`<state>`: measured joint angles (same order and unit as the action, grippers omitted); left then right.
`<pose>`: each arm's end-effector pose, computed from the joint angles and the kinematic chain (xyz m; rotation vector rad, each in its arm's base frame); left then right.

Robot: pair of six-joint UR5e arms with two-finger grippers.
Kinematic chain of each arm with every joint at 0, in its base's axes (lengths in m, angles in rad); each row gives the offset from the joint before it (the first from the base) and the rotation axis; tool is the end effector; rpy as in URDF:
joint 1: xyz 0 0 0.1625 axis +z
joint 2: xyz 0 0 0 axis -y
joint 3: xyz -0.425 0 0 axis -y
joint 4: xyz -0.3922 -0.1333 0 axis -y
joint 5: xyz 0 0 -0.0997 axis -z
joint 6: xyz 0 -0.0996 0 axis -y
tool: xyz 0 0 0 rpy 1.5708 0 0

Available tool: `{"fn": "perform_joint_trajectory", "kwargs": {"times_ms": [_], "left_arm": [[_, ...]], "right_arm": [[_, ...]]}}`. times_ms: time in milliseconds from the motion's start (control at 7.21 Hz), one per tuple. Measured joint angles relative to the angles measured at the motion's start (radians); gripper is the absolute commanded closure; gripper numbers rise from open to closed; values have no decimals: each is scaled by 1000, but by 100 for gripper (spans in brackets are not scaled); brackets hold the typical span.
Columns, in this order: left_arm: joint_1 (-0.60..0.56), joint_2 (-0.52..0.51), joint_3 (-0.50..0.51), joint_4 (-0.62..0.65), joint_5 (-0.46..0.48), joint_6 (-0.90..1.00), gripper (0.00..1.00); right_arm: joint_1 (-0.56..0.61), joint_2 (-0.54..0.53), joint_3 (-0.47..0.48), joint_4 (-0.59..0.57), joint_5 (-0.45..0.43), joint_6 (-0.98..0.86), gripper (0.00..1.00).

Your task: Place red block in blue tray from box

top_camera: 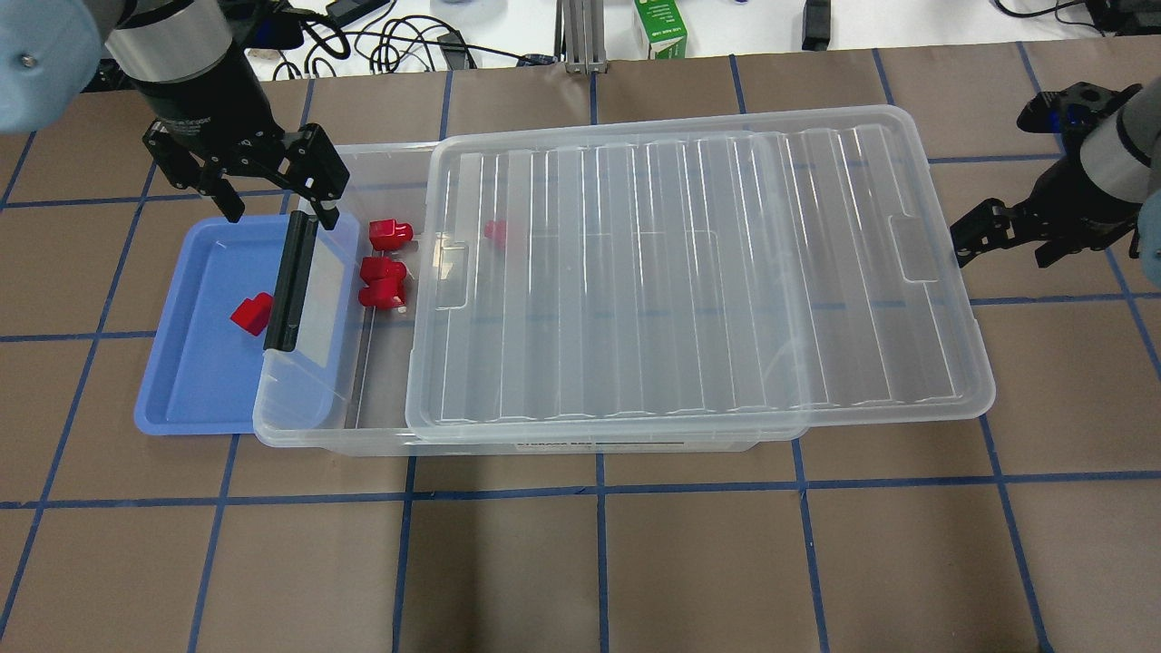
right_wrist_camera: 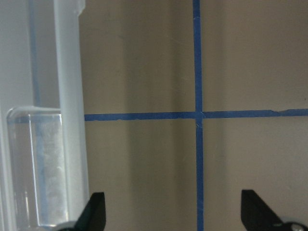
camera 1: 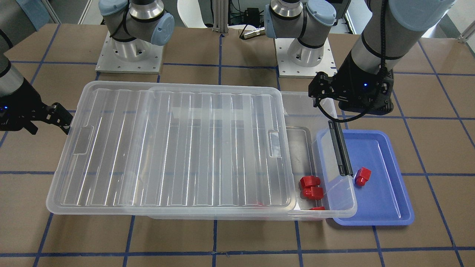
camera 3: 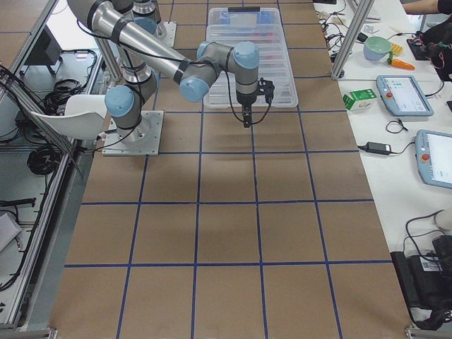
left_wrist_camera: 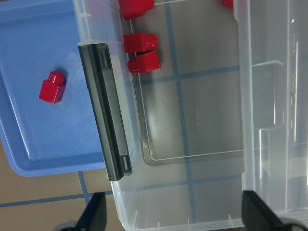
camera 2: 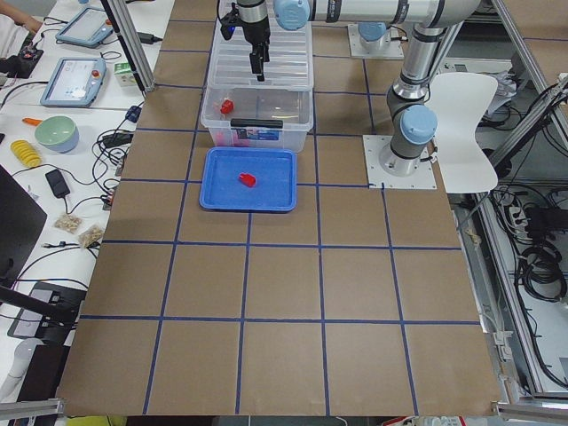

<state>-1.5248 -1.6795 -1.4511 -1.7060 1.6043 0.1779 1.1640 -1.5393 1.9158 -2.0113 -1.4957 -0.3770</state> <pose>-0.1057 -0.5303 0.4782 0.2086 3.1089 0.1984 -0.0622 -0.5002 0.3504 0.0424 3.0934 -0.1359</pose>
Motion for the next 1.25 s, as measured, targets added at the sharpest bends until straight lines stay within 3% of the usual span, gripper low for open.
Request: {"fn": "perform_joint_trajectory", "kwargs": {"times_ms": [555,1248], "left_arm": [[6,3,1,3,-2,0,0],[8,9,2,17,-11,-1,0]], "right_arm": [[130,1,-1,-18,-4,158,0],[222,5,-1,-24,0,182,0]]}}
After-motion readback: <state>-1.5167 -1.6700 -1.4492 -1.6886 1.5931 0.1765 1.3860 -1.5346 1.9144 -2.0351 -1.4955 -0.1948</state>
